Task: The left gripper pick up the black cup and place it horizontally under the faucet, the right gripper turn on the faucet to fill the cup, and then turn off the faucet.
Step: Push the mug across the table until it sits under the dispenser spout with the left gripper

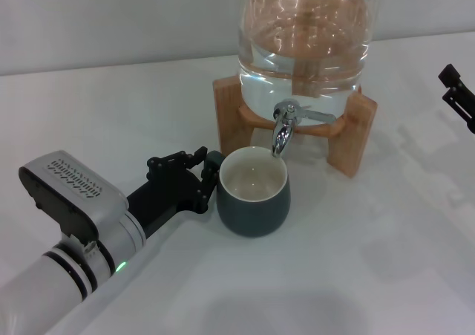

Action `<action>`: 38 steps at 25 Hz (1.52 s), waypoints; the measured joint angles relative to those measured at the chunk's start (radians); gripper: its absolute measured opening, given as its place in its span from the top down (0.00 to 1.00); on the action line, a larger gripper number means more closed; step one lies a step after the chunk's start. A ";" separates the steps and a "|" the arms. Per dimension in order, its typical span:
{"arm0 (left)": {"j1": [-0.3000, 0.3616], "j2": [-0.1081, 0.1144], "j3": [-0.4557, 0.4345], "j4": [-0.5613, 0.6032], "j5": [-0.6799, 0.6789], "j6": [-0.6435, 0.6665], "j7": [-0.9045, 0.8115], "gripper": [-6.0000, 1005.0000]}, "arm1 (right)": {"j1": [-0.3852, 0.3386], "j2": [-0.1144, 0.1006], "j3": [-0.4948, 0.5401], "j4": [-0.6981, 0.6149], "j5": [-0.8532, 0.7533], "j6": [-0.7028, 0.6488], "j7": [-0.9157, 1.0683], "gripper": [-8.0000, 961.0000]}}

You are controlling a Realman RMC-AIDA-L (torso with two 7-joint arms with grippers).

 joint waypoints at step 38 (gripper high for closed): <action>0.066 -0.001 -0.007 -0.008 -0.007 -0.024 0.007 0.75 | 0.014 0.001 -0.005 0.002 -0.002 0.016 0.000 0.09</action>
